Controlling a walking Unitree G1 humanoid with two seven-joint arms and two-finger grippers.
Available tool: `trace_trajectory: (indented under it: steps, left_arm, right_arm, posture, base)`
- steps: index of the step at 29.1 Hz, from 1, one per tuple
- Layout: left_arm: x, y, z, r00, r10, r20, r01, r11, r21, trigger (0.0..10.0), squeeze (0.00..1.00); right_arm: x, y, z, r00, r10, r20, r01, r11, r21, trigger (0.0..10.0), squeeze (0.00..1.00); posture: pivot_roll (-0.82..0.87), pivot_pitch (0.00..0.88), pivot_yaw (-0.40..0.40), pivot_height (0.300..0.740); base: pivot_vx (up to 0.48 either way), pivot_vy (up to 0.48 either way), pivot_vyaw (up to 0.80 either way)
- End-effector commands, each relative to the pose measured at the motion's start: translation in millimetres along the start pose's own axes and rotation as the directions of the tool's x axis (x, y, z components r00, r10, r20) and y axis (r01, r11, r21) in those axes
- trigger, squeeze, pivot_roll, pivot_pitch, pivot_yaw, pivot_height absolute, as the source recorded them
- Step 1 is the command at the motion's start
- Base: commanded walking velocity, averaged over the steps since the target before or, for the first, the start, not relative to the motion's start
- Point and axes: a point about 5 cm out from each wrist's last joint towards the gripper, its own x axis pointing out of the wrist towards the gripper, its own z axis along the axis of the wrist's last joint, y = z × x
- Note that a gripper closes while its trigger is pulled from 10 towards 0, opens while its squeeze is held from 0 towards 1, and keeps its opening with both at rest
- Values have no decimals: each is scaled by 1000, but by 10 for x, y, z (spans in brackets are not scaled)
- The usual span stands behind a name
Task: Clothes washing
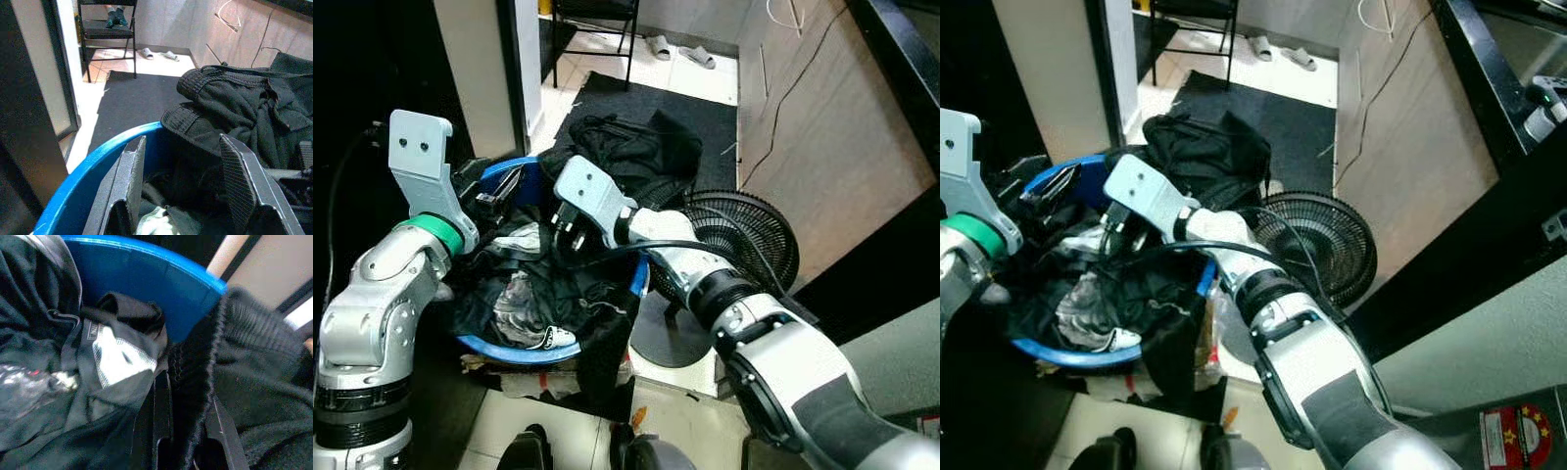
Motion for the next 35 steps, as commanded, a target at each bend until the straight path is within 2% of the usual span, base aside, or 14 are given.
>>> trace_trajectory:
  steps: [1, 3, 4, 7, 9, 11, 12, 15, 20, 21, 31, 32, 34, 35]
  left_arm:
    - [5, -40, -26, 1000, -17, -6, 17, 1000, -14, 10000, 0]
    - [5, -43, -26, 1000, -19, -6, 19, 1000, -14, 10000, 0]
    - [4, -43, -25, 1000, -19, -7, 19, 1000, -14, 10000, 0]
    - [-7, -33, -16, 1000, -14, -8, 14, 1000, -12, 10000, 0]
    - [-9, -31, -13, 1000, -13, -8, 13, 1000, -12, 10000, 0]
    - [-13, -35, -19, 1000, -12, -10, 12, 1000, -12, 10000, 0]
    - [-13, -35, -19, 1000, -12, -10, 12, 1000, -12, 10000, 0]
    - [-15, -41, -25, 1000, -13, -12, 13, 1000, -13, 10000, 0]
    - [-14, -42, -26, 1000, -14, -13, 14, 1000, -14, 10000, 0]
    - [-11, -44, -30, 1000, -15, -14, 15, 1000, -14, 10000, 0]
    - [-4, -52, -36, 1000, -21, -16, 21, 1000, -14, 10000, 0]
    - [-4, -53, -40, 1000, -23, -17, 23, 1000, -13, 10000, 0]
    - [-4, -53, -40, 1000, -23, -17, 23, 1000, -13, 10000, 0]
    - [-1, -52, -37, 1000, -24, -17, 24, 1000, -12, 10000, 0]
  right_arm:
    - [-26, 81, -185, 998, 26, -53, -21, 995, 94, 10000, 882]
    - [-38, 102, -240, 997, 33, -68, -23, 991, 135, 10000, 882]
    - [-48, 143, -298, 995, 57, -79, -42, 982, 185, 10000, 1000]
    - [-51, 241, -331, 987, 154, -34, -136, 943, 303, 10000, 1000]
    - [-51, 247, -325, 986, 164, -25, -148, 938, 312, 10000, 1000]
    - [-61, 261, -298, 976, 215, 27, -209, 904, 374, 10000, 1000]
    - [-61, 261, -298, 976, 215, 27, -209, 904, 374, 10000, 1000]
    - [-108, 315, -318, 949, 304, 85, -311, 851, 424, 10000, 1000]
    - [-144, 313, -324, 939, 321, 127, -343, 821, 456, 10000, 1000]
    - [-167, 282, -301, 934, 316, 166, -356, 807, 471, 10000, 0]
    - [-235, 61, -158, 941, 214, 261, -320, 815, 483, 10000, 0]
    - [-284, -63, -15, 915, 180, 361, -356, 783, 511, 10000, 0]
    - [-284, -63, -15, 915, 180, 361, -356, 783, 511, 10000, 0]
    - [-325, -138, 39, 903, 161, 399, -368, 771, 520, 10000, 0]
  posture:
    - [120, 132, -62, 740]
    - [120, 132, -62, 740]
    - [120, 132, -62, 740]
    - [126, 137, -63, 740]
    - [126, 137, -63, 740]
    - [125, 139, -62, 740]
    - [125, 139, -62, 740]
    - [125, 141, -61, 740]
    - [124, 141, -60, 740]
    - [123, 140, -58, 740]
    - [123, 138, -54, 740]
    - [125, 132, -53, 740]
    - [125, 132, -53, 740]
    - [125, 130, -52, 740]
  base:
    - [0, 0, 0]
    - [0, 0, 0]
    - [0, 0, 0]
    - [0, 0, 0]
    - [0, 0, 0]
    - [0, 0, 0]
    - [0, 0, 0]
    - [0, 0, 0]
    - [0, 0, 0]
    - [0, 0, 0]
    - [0, 0, 0]
    - [0, 0, 0]
    - [0, 0, 0]
    - [0, 0, 0]
